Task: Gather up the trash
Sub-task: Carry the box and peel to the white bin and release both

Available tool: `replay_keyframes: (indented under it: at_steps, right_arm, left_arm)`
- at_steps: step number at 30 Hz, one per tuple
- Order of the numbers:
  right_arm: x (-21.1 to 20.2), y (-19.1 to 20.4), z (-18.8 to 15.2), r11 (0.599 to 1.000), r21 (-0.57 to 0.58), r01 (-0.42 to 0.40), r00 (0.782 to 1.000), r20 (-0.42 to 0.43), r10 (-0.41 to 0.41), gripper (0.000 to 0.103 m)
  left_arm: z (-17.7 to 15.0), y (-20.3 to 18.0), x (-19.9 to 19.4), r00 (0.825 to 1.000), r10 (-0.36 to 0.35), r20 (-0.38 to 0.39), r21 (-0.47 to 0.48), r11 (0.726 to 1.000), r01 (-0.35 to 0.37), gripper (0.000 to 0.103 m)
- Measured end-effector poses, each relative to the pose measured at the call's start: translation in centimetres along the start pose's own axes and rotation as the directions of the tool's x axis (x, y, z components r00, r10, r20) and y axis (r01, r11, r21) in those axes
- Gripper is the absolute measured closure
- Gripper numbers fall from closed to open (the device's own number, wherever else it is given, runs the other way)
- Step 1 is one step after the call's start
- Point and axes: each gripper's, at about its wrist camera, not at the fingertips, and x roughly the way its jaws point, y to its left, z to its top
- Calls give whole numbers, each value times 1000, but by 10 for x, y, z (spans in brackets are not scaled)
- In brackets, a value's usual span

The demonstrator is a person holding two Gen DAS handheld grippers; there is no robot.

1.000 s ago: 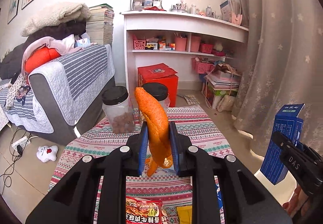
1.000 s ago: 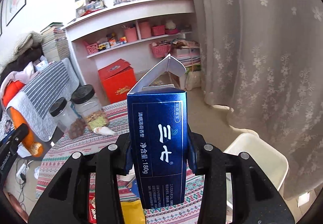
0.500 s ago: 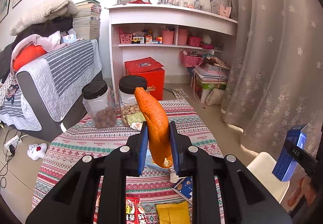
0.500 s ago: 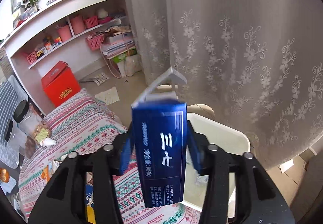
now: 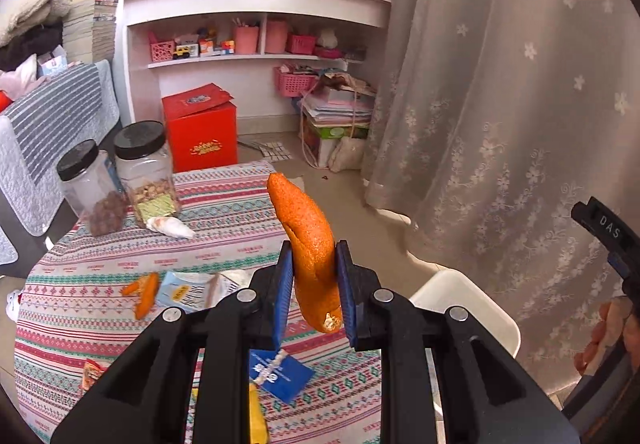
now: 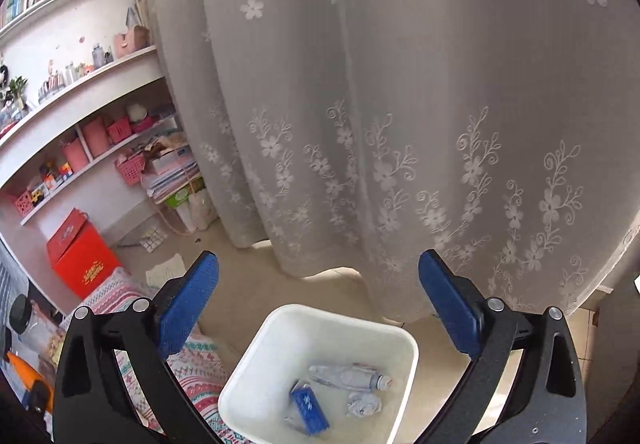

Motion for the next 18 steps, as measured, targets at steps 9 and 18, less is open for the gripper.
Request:
replay_keyframes:
  at_steps: [9, 18]
  right_arm:
    - [13, -43, 19, 994, 109, 26, 1000, -8, -26, 7]
    - [20, -85, 32, 977, 196, 81, 997, 2, -83, 7]
  left_arm:
    - [5, -85, 32, 988, -138, -74, 39, 989, 141, 81]
    - [3, -150, 54, 966, -218, -142, 69, 971, 230, 79]
